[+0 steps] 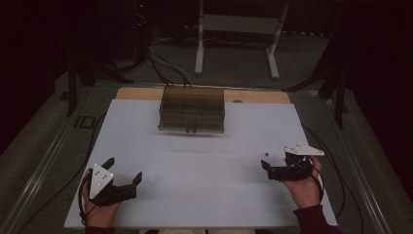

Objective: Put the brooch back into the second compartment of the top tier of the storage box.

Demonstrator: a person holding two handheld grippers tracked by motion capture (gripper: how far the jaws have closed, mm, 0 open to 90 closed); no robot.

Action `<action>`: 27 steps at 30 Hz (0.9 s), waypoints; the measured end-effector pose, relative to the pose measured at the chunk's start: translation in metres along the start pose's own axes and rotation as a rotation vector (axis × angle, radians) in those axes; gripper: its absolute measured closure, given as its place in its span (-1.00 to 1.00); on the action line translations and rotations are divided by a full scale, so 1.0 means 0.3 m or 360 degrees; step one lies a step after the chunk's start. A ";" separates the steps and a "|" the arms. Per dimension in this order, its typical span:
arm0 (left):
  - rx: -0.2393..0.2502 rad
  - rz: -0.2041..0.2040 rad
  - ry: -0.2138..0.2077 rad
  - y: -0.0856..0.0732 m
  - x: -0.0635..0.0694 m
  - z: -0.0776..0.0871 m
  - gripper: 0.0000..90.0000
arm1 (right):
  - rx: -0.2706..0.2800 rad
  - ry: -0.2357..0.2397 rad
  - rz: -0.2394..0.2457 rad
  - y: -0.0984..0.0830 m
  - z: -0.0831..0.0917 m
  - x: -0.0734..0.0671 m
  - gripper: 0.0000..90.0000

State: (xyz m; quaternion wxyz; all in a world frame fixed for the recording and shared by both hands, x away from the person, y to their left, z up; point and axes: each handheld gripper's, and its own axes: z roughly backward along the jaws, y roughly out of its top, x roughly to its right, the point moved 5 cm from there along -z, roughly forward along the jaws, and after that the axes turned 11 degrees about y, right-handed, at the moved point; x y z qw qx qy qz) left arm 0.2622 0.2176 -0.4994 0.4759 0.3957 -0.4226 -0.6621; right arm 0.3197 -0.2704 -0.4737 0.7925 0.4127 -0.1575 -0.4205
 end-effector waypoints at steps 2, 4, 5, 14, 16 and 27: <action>-0.0001 0.0002 -0.0005 -0.001 0.002 -0.001 -0.99 | -0.0019 -0.0004 -0.0004 0.007 -0.005 0.009 -0.97; -0.0003 0.0003 -0.0009 -0.003 0.004 -0.003 -0.99 | -0.0033 -0.0004 -0.0007 0.013 -0.011 0.018 -0.97; -0.0004 0.0001 -0.0009 -0.003 0.004 -0.003 -0.99 | -0.0041 -0.0006 -0.0013 0.016 -0.014 0.023 -0.97; -0.0008 0.0004 -0.0020 -0.007 0.009 -0.006 -0.99 | -0.0095 -0.0011 -0.0053 0.035 -0.044 0.062 -0.97; -0.0010 0.0002 -0.0025 -0.007 0.013 -0.007 -0.99 | -0.0109 -0.0015 -0.0056 0.039 -0.054 0.070 -0.97; -0.0013 0.0003 -0.0036 -0.011 0.019 -0.011 -0.99 | -0.0218 -0.0031 -0.0124 0.032 -0.124 0.122 -0.97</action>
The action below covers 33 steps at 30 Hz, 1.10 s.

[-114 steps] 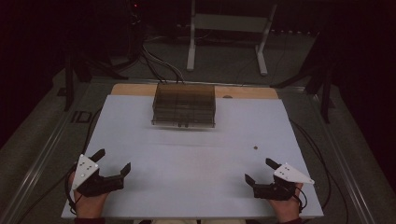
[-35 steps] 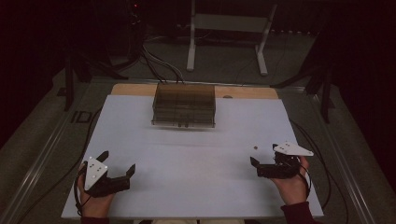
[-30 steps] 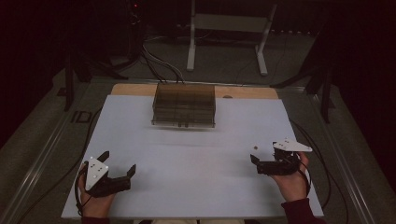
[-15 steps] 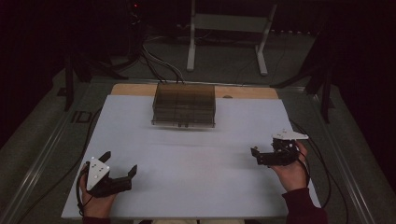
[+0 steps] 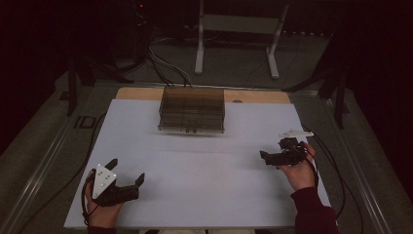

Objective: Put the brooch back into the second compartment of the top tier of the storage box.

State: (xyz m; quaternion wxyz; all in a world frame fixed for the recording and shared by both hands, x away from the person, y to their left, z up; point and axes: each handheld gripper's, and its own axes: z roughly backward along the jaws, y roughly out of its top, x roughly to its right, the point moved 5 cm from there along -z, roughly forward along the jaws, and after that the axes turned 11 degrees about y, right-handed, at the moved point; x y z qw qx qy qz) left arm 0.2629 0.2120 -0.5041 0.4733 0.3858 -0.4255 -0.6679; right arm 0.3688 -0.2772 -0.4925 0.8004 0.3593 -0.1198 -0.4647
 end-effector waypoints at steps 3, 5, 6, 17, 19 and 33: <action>-0.0006 -0.0004 -0.0005 -0.001 0.002 -0.002 -0.99 | -0.0026 -0.0011 -0.0016 0.004 -0.016 0.013 -0.97; -0.0006 -0.0004 -0.0007 -0.002 0.002 -0.002 -0.99 | -0.0043 -0.0019 -0.0032 0.005 -0.028 0.026 -0.97; -0.0005 -0.0003 -0.0008 -0.002 0.003 -0.002 -0.99 | -0.0049 -0.0021 -0.0043 0.006 -0.034 0.032 -0.97; -0.0011 -0.0011 -0.0018 -0.004 0.007 -0.006 -0.99 | -0.0149 -0.0031 -0.0091 -0.005 -0.089 0.074 -0.90; -0.0012 -0.0010 -0.0019 -0.004 0.009 -0.006 -0.99 | -0.0182 -0.0018 -0.0113 -0.012 -0.101 0.078 -0.85; -0.0013 -0.0015 -0.0026 -0.004 0.011 -0.007 -0.99 | -0.0340 -0.0055 -0.0101 -0.038 -0.170 0.088 0.16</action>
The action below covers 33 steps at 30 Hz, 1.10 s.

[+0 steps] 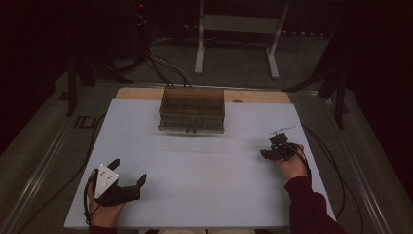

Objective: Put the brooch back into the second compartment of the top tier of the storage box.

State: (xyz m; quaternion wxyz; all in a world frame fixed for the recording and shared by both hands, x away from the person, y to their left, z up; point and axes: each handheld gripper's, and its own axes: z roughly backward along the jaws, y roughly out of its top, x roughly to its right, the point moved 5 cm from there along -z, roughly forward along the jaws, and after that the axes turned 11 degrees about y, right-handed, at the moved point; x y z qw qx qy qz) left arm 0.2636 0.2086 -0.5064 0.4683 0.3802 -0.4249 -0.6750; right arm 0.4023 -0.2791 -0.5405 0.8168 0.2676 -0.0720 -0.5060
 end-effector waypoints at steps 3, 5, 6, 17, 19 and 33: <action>0.0000 -0.0002 0.0000 0.000 0.000 0.000 -0.99 | -0.0017 -0.0011 -0.0001 -0.001 -0.007 0.002 0.23; -0.0001 -0.0002 -0.0001 0.000 0.001 -0.001 -0.99 | -0.0040 -0.0015 -0.0013 -0.003 -0.011 0.006 0.30; -0.0001 -0.0002 -0.0001 0.000 0.001 0.000 -0.99 | -0.0046 -0.0005 -0.0012 -0.004 -0.013 0.008 0.32; -0.0006 -0.0009 -0.0007 -0.001 0.007 -0.002 -0.99 | -0.0085 0.0015 0.0000 -0.005 -0.010 -0.001 0.66; -0.0006 -0.0010 -0.0010 -0.001 0.008 -0.003 -0.98 | -0.0095 0.0017 0.0006 -0.005 -0.010 -0.002 0.74; -0.0010 -0.0010 -0.0015 -0.003 0.012 -0.005 -0.99 | -0.0094 0.0034 0.0016 -0.004 -0.003 -0.005 0.75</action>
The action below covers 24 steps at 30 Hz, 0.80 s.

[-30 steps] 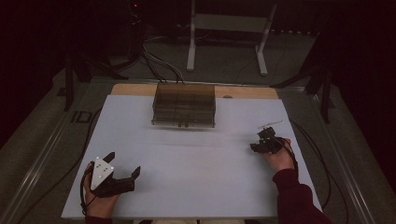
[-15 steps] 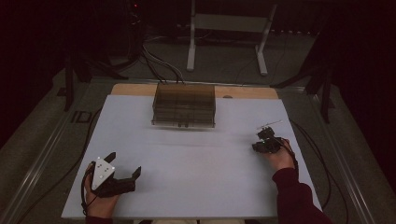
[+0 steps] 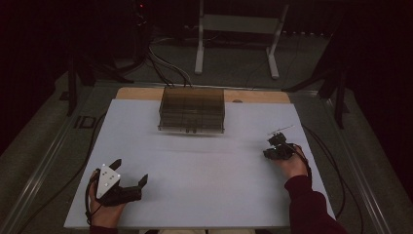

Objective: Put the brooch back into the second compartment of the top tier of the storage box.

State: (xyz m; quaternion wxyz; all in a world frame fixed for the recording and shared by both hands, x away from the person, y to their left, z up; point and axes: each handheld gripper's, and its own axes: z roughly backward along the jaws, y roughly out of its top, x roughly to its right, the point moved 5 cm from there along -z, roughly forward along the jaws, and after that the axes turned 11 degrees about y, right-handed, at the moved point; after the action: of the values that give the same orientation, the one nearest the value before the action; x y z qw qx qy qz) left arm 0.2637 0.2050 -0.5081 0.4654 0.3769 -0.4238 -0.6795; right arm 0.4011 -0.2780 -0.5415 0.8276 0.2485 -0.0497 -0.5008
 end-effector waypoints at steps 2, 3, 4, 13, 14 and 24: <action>-0.0003 -0.0004 -0.0001 0.000 0.002 -0.001 -0.98 | 0.0022 0.0008 -0.0010 0.002 0.010 -0.002 0.84; -0.0003 -0.0006 -0.0001 -0.001 0.002 -0.001 -0.98 | 0.0030 0.0011 -0.0009 0.004 0.014 -0.003 0.84; -0.0003 -0.0007 -0.0003 -0.001 0.003 -0.002 -0.98 | 0.0034 0.0014 -0.0009 0.004 0.016 -0.004 0.84; -0.0003 -0.0009 -0.0004 -0.001 0.004 -0.004 -0.99 | 0.0043 0.0010 -0.0022 0.006 0.020 0.001 0.72; -0.0005 -0.0010 -0.0004 -0.002 0.005 -0.004 -0.98 | 0.0060 0.0012 -0.0025 0.010 0.024 -0.001 0.68; -0.0003 -0.0011 -0.0003 -0.001 0.004 -0.004 -0.98 | -0.0008 0.0012 -0.0009 0.040 -0.014 -0.009 0.59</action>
State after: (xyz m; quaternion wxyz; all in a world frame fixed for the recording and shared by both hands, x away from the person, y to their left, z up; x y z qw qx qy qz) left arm 0.2643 0.2037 -0.5090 0.4632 0.3772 -0.4223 -0.6818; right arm 0.4106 -0.2697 -0.5392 0.8270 0.2485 -0.0447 -0.5023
